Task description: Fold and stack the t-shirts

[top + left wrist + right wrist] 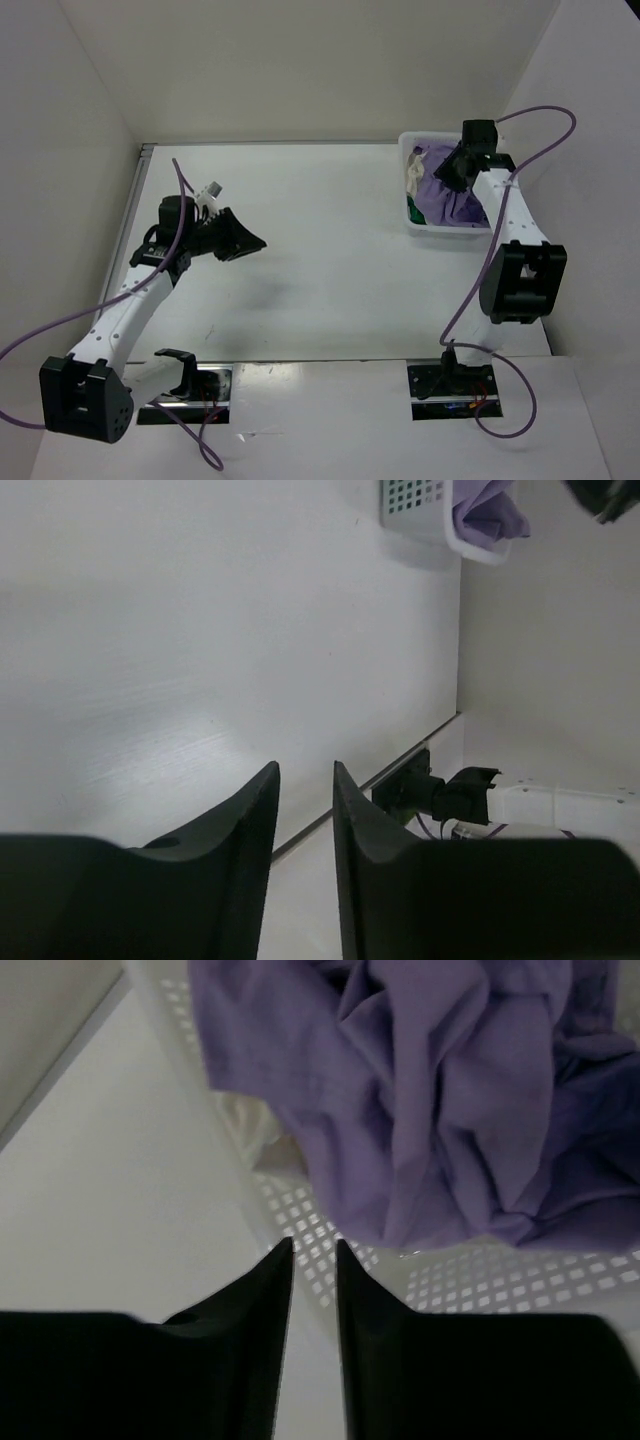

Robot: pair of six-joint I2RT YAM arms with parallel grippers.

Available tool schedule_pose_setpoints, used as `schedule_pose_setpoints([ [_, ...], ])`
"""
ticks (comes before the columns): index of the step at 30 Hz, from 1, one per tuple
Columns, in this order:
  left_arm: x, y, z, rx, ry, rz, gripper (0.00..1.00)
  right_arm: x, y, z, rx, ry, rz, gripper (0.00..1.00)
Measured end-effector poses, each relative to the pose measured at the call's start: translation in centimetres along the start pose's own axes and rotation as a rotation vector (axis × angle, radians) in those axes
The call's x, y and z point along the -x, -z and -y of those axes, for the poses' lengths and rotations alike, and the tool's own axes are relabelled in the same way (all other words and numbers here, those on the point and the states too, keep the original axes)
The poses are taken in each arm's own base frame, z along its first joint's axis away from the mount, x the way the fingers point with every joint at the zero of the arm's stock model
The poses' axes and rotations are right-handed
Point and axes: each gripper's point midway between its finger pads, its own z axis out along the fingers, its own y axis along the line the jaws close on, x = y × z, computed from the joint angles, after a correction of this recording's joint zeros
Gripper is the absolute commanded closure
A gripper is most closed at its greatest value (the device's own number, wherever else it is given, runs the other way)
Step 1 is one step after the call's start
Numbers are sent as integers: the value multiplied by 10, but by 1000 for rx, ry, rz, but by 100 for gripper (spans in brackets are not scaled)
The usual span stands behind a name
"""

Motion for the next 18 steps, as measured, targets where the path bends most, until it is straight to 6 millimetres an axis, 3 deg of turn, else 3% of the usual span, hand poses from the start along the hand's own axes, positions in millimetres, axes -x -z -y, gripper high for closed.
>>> schedule_pose_setpoints([
  [3,27,0,21,-25,-56,46,49,-2,-28,19,-76,3,-22,47],
  [6,39,-1,29,-44,-91,70,46,-2,-44,31,-131,5,-24,44],
  [11,34,-6,20,-35,-81,59,42,9,-51,45,-179,-4,2,46],
  [15,22,-10,6,-9,-50,29,42,14,-60,48,-187,-6,3,62],
  [18,22,-10,5,-9,-50,28,42,8,-68,49,-189,-10,-18,85],
])
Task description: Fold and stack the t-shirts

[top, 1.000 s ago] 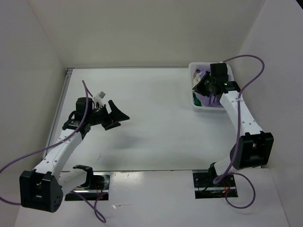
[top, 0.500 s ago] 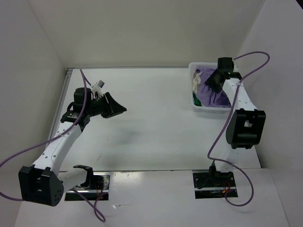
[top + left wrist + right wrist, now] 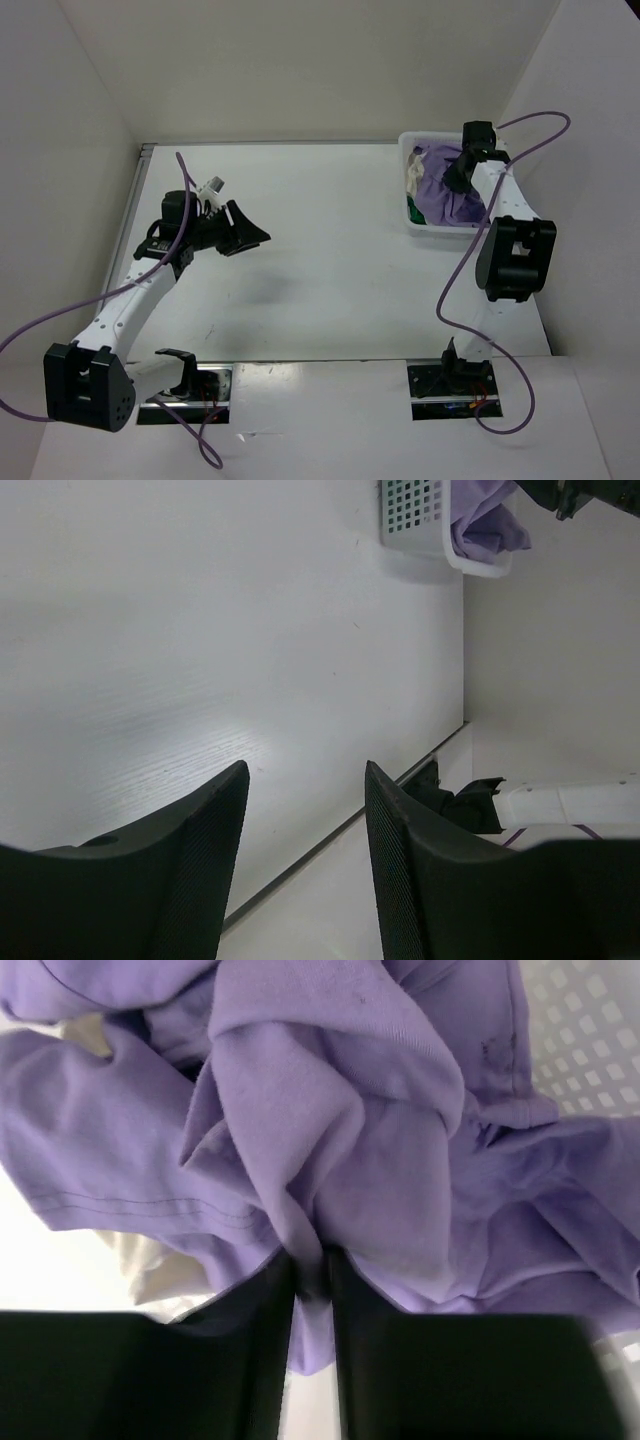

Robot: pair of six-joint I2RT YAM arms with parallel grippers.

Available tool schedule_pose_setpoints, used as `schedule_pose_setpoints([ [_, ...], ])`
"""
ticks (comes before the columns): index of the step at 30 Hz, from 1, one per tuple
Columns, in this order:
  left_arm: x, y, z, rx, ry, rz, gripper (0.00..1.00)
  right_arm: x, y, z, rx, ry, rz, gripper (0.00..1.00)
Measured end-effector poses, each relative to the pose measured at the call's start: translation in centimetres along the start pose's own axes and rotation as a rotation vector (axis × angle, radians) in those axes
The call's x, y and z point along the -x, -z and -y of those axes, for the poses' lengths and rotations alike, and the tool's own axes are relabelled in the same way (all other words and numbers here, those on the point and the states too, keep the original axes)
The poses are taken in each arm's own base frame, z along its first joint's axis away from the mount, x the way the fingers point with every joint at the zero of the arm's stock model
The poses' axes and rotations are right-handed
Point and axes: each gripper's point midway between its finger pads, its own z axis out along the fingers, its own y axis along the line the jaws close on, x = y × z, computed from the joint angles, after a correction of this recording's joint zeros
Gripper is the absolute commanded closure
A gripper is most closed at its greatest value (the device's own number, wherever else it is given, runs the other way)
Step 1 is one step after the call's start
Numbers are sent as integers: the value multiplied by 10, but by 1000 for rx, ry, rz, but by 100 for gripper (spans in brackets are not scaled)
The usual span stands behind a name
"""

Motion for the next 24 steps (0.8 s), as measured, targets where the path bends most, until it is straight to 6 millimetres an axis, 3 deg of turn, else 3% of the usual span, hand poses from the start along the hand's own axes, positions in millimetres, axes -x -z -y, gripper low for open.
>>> schedule_pose_setpoints([
  [3,0,0,0,0,0,1,42,-2,-3,-2,5,-9,-11,91],
  [7,0,0,0,0,0,1,42,2,3,-6,24,-14,-3,91],
  [10,0,0,0,1,1,0,42,14,23,-14,67,-21,25,91],
  [13,0,-2,-2,5,5,-5,41,38,64,-30,154,-34,92,93],
  [16,0,-5,-6,17,13,-17,40,69,131,-54,305,-53,183,95],
  [20,10,-8,-3,26,6,-7,39,117,255,-107,629,-69,313,95],
  [22,18,-9,-1,24,3,4,38,130,318,-133,781,-46,387,93],
  [24,23,-9,0,22,3,13,36,133,365,-147,890,-24,441,87],
])
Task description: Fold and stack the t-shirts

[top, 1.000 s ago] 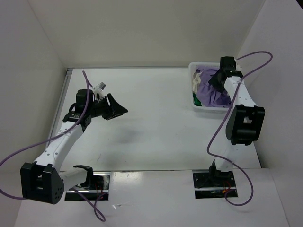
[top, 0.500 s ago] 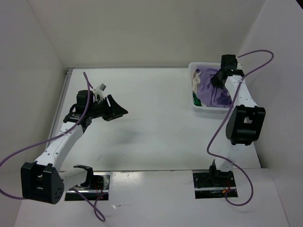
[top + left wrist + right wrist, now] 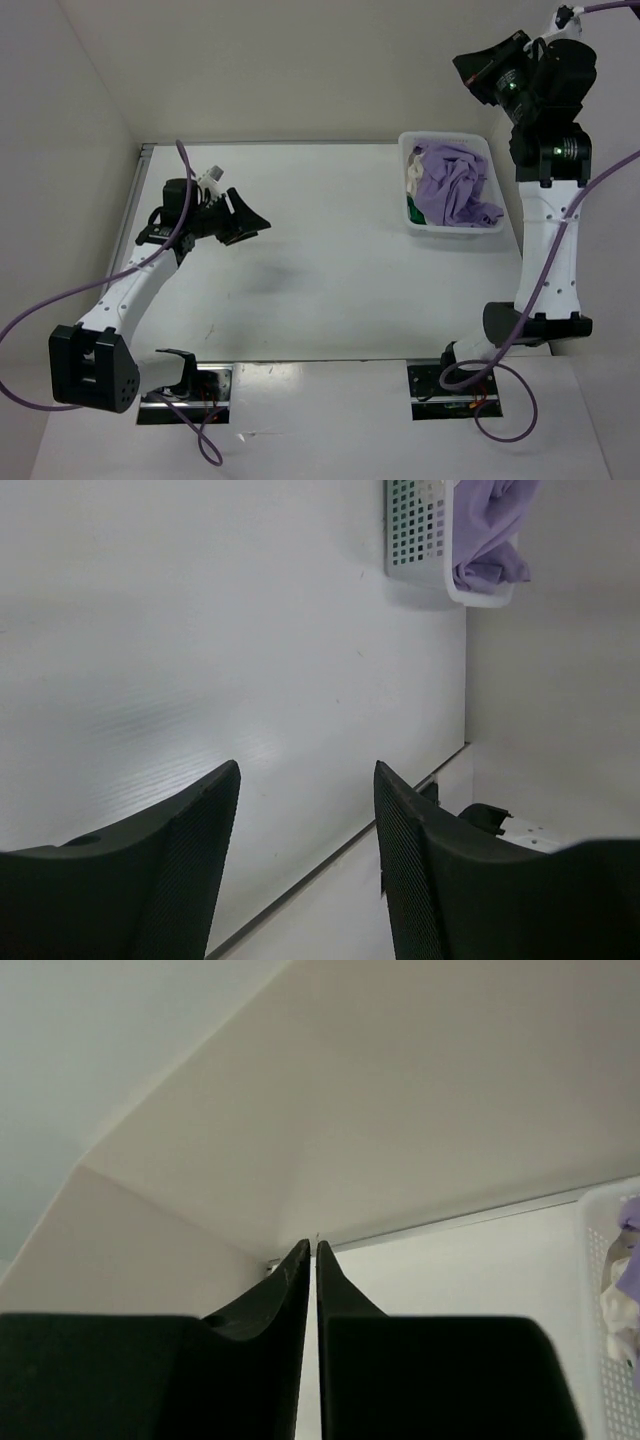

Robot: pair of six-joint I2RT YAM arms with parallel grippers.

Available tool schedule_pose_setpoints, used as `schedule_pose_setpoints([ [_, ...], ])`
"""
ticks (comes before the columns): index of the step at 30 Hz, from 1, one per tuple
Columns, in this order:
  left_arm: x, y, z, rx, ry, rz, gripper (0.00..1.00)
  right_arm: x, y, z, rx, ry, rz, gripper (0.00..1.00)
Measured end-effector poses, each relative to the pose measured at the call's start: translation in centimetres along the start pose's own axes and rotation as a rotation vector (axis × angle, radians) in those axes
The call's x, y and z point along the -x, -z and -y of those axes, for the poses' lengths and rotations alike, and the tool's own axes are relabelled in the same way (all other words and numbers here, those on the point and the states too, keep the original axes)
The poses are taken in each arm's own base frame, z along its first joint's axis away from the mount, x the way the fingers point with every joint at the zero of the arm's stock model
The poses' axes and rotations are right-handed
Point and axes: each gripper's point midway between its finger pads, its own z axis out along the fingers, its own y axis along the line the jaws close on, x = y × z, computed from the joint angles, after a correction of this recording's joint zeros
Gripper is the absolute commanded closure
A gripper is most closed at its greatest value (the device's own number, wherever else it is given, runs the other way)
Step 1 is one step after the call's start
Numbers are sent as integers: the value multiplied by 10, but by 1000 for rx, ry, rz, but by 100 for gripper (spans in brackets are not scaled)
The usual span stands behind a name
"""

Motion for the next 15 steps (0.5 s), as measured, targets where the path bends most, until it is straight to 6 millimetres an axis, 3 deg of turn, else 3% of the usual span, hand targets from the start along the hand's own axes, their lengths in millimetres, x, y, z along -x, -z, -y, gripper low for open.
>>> schedule_pose_setpoints([
  [1,2,0,0,-2,1,5,35,2,8,-12,30,9,11,82],
  [2,3,0,0,-2,2,7,35,1,9,-12,28,9,9,81],
  [4,4,0,0,0,3,9,34,-10,7,14,-49,19,13,79],
  [6,3,0,-1,6,3,9,34,-33,-2,58,-165,23,-20,71],
  [9,3,0,-2,10,5,10,34,-81,-25,139,-359,32,-126,61],
  [11,3,0,-3,12,5,11,34,-127,-40,203,-495,32,-248,60],
  [14,2,-1,-3,13,8,8,34,-181,-49,266,-621,36,-389,60],
  [15,2,-1,-4,14,10,7,34,-191,-48,278,-647,37,-416,60],
])
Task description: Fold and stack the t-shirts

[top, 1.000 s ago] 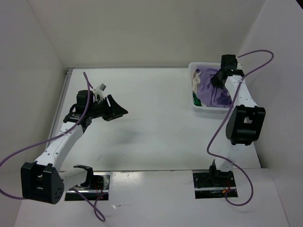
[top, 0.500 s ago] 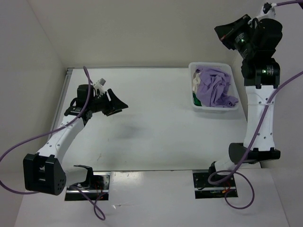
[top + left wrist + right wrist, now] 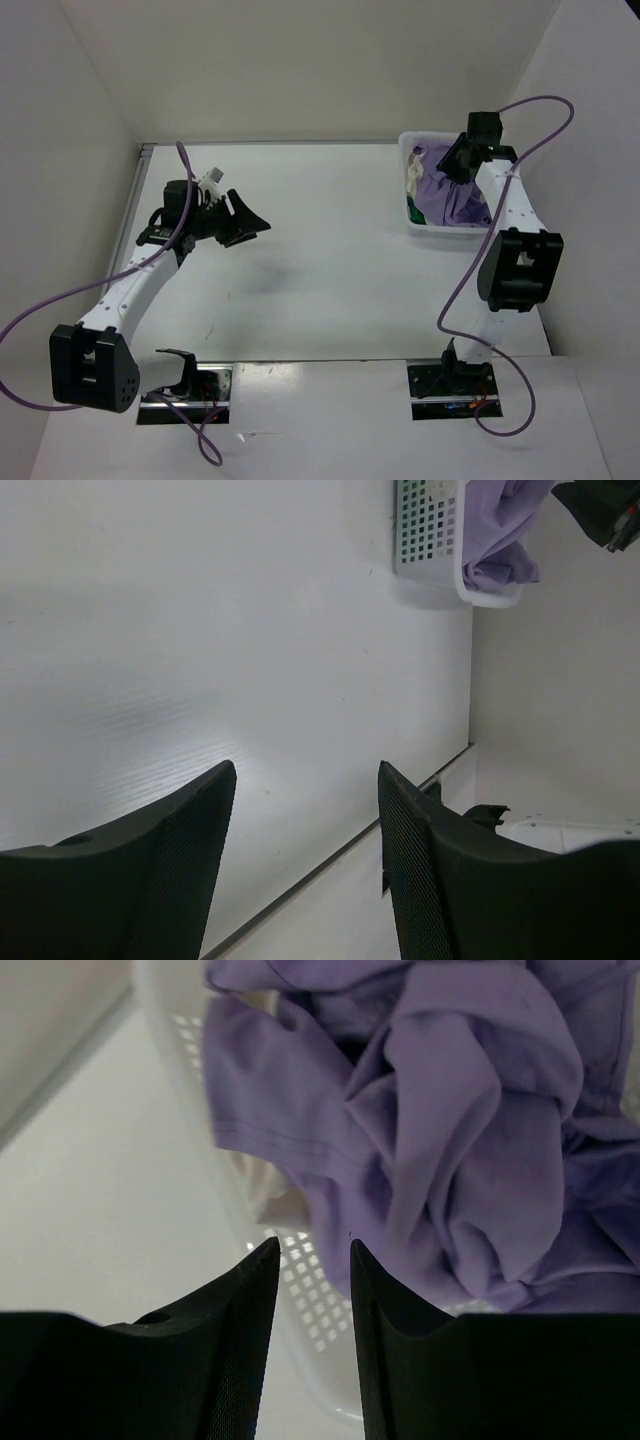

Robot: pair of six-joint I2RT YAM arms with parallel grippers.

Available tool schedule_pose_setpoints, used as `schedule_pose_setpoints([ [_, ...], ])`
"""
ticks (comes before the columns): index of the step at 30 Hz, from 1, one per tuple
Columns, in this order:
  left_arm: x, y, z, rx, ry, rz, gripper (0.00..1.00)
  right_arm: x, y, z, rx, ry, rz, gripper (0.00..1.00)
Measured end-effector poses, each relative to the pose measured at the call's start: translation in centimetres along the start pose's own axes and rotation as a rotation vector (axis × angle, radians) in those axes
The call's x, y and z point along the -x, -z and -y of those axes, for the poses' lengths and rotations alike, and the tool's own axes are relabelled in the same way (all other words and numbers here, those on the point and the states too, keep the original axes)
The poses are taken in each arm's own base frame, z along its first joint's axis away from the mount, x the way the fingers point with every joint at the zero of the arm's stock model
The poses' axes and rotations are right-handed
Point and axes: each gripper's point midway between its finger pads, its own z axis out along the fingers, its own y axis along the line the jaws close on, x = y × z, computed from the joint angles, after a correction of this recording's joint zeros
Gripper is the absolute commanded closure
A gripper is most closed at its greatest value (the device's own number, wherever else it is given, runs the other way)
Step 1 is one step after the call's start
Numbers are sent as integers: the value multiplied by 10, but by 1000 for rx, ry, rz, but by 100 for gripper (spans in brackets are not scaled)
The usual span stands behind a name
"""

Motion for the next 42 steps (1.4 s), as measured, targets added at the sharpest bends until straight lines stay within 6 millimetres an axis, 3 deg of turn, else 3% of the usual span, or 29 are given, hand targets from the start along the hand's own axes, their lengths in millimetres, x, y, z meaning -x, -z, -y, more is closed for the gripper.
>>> schedule_pose_setpoints([
  [3,-3,-1,-4,6,7,-7,34,-12,-14,14,-45,16,-34,60],
  [12,-8,-2,-9,16,15,-16,32,5,-17,31,-126,36,43,60],
  [19,-8,-6,-12,24,23,-22,32,-4,-27,42,-164,43,25,64],
  [22,-8,-7,-14,26,26,-26,32,-12,-38,46,-174,46,-2,76],
  [23,-8,-8,-14,27,26,-26,32,-16,-42,47,-176,48,-13,87],
  [25,-8,-8,-14,27,27,-27,32,-20,-47,49,-177,49,-30,98],
  [31,-8,-8,-14,27,26,-26,32,-14,-38,42,-153,35,-11,100],
  [33,-8,-8,-14,27,27,-26,32,-5,-24,34,-127,29,14,100],
  [37,-8,-8,-14,27,28,-27,32,35,34,-7,18,3,118,100],
  [39,-8,-9,-15,29,30,-29,32,64,82,-40,155,-12,200,100],
  [42,-6,-11,-17,36,36,-31,32,100,170,-101,421,-31,314,100],
])
